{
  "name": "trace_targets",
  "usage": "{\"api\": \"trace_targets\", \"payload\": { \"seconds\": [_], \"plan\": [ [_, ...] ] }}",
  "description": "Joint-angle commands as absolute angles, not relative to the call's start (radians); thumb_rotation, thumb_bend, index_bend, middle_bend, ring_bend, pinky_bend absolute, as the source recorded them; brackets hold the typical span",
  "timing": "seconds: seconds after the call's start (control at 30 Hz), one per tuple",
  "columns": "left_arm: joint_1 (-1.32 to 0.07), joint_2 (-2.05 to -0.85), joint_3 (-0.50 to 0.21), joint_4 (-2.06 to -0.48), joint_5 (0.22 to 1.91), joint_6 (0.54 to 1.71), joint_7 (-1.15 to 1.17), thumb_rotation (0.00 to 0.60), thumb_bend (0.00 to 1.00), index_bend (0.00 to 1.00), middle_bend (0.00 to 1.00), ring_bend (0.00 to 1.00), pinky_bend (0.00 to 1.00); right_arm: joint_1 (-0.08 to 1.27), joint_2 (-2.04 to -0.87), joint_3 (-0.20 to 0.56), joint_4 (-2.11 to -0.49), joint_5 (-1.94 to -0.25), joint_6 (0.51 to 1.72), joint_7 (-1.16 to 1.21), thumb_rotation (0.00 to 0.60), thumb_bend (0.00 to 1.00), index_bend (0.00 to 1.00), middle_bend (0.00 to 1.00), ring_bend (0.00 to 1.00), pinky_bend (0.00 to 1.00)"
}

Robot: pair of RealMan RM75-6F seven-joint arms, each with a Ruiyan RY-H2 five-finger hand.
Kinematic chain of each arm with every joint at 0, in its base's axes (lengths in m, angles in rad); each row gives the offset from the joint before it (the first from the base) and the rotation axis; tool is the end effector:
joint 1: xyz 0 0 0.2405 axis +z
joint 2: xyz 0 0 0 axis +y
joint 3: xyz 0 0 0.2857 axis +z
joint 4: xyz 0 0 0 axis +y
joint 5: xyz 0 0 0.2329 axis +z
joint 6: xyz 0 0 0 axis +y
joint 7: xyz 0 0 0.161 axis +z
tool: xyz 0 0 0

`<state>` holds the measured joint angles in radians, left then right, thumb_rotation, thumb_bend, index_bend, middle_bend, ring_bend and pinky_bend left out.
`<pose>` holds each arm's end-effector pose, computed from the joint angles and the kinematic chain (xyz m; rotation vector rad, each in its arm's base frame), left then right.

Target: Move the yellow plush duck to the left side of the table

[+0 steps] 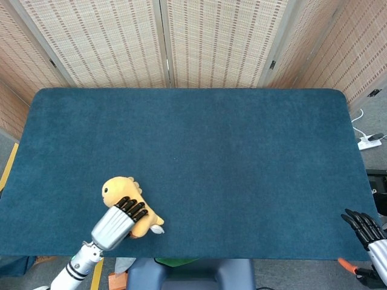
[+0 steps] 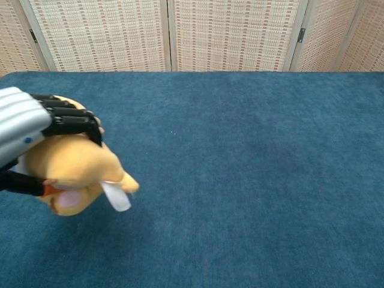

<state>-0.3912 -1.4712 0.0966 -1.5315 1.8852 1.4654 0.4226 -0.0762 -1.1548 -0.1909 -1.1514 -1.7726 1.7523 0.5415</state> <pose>-0.2022 0.2211 0.0012 -1.9566 -0.3546 -1.1875 -0.4092 -0.0836 0.1720 1.5502 -1.0821 1.0359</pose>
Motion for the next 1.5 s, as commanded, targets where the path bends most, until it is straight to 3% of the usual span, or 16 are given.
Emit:
{"api": "trace_targets", "payload": {
  "seconds": [0.03, 0.3, 0.4, 0.47, 0.57, 0.63, 0.67, 0.73, 0.8, 1.03, 1.3, 1.5],
  "plan": [
    [-0.328, -1.420, 0.160, -1.370, 1.909, 1.554, 0.252, 0.600, 0.62, 0.74, 0.84, 0.73, 1.00, -0.077, -1.143, -0.199, -1.216, -1.803, 1.751, 0.467, 0.600, 0.11, 0.00, 0.00, 0.00, 0.00],
    [-0.319, -1.504, 0.161, -1.047, 1.891, 1.601, -0.054, 0.600, 0.57, 0.72, 0.81, 0.71, 0.97, -0.063, -1.129, -0.213, -1.359, -1.845, 1.696, 0.309, 0.600, 0.11, 0.00, 0.00, 0.00, 0.00],
    [-0.325, -1.517, 0.179, -0.957, 1.900, 1.583, -0.103, 0.600, 0.52, 0.69, 0.75, 0.67, 0.86, -0.064, -1.124, -0.213, -1.399, -1.846, 1.682, 0.264, 0.600, 0.11, 0.00, 0.00, 0.00, 0.00],
    [-0.325, -1.522, 0.193, -0.924, 1.896, 1.563, -0.152, 0.600, 0.46, 0.61, 0.70, 0.63, 0.79, -0.066, -1.122, -0.210, -1.420, -1.844, 1.676, 0.238, 0.600, 0.11, 0.00, 0.00, 0.00, 0.00],
    [-0.324, -1.529, 0.205, -0.905, 1.887, 1.543, -0.208, 0.600, 0.40, 0.38, 0.56, 0.51, 0.67, -0.065, -1.124, -0.208, -1.443, -1.842, 1.663, 0.211, 0.600, 0.11, 0.00, 0.00, 0.00, 0.00],
    [-0.321, -1.528, 0.207, -0.912, 1.874, 1.533, -0.240, 0.600, 0.36, 0.18, 0.40, 0.39, 0.58, -0.063, -1.127, -0.208, -1.452, -1.845, 1.653, 0.200, 0.600, 0.11, 0.00, 0.00, 0.00, 0.00],
    [-0.320, -1.522, 0.207, -0.926, 1.864, 1.522, -0.252, 0.600, 0.34, 0.08, 0.28, 0.28, 0.51, -0.062, -1.128, -0.208, -1.455, -1.846, 1.649, 0.197, 0.600, 0.11, 0.00, 0.00, 0.00, 0.00],
    [-0.324, -1.499, 0.207, -0.977, 1.848, 1.504, -0.282, 0.600, 0.30, 0.00, 0.08, 0.10, 0.40, -0.058, -1.128, -0.211, -1.460, -1.854, 1.644, 0.201, 0.600, 0.12, 0.00, 0.00, 0.00, 0.00],
    [-0.327, -1.476, 0.203, -1.022, 1.836, 1.496, -0.297, 0.600, 0.26, 0.00, 0.00, 0.01, 0.29, -0.057, -1.127, -0.213, -1.459, -1.859, 1.643, 0.207, 0.600, 0.12, 0.00, 0.00, 0.00, 0.00],
    [-0.321, -1.435, 0.193, -1.117, 1.829, 1.517, -0.280, 0.600, 0.23, 0.00, 0.00, 0.00, 0.18, -0.065, -1.129, -0.211, -1.437, -1.863, 1.665, 0.230, 0.600, 0.13, 0.00, 0.00, 0.00, 0.00],
    [-0.320, -1.399, 0.201, -1.212, 1.858, 1.526, -0.230, 0.600, 0.23, 0.00, 0.00, 0.00, 0.18, -0.072, -1.136, -0.207, -1.401, -1.866, 1.689, 0.269, 0.600, 0.13, 0.00, 0.00, 0.00, 0.00],
    [-0.288, -1.334, 0.200, -1.302, 1.877, 1.602, -0.184, 0.600, 0.23, 0.00, 0.00, 0.00, 0.17, -0.068, -1.140, -0.204, -1.385, -1.870, 1.691, 0.290, 0.600, 0.13, 0.00, 0.00, 0.00, 0.00]
  ]
}}
